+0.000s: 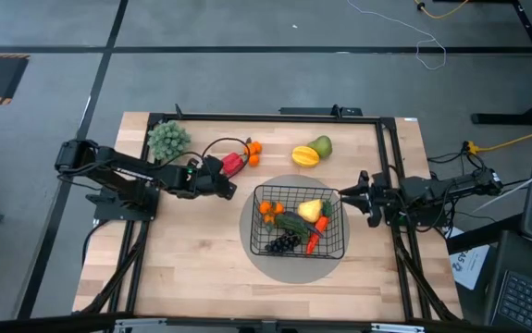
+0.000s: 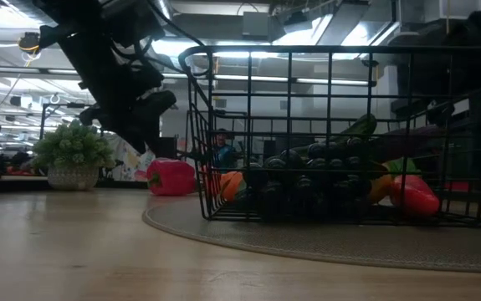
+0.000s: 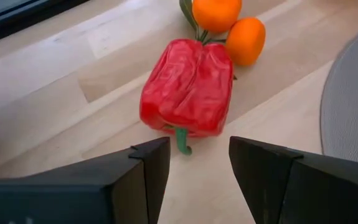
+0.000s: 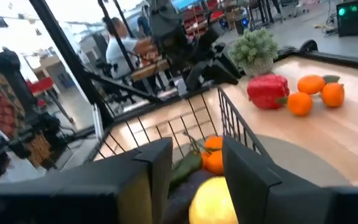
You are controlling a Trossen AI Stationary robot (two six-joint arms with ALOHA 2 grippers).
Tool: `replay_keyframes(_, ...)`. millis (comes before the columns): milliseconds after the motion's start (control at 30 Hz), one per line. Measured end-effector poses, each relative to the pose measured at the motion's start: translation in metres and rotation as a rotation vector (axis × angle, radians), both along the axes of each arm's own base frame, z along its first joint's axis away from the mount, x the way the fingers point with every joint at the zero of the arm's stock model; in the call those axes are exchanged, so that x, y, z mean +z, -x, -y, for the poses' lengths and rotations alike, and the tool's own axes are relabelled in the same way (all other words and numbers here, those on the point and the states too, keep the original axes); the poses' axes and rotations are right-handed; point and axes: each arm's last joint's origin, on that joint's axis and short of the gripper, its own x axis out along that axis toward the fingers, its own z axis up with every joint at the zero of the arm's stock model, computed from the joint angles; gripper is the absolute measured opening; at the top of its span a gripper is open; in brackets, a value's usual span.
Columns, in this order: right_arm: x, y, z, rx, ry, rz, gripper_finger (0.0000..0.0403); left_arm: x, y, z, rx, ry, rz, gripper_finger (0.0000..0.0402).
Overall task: Build produce basket
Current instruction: Put the red bell pepper into the black wire basket
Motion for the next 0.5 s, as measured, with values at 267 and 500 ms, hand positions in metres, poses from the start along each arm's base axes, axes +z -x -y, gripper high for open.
replay_keyframes(267,-0.0055,-0.0034,-0.0013,0.013,-0.059,-0.063,0.0131,0.0001,0.0001,-0.0002,0.007,-0.009,0.0,0.0153)
replay_keyframes(500,-0.0074,-0.0089,-0.0026,0.01,-0.095,-0.09,0.0131,0.0007,0.0001,-0.0008,0.022,-0.031,0.004,0.0153)
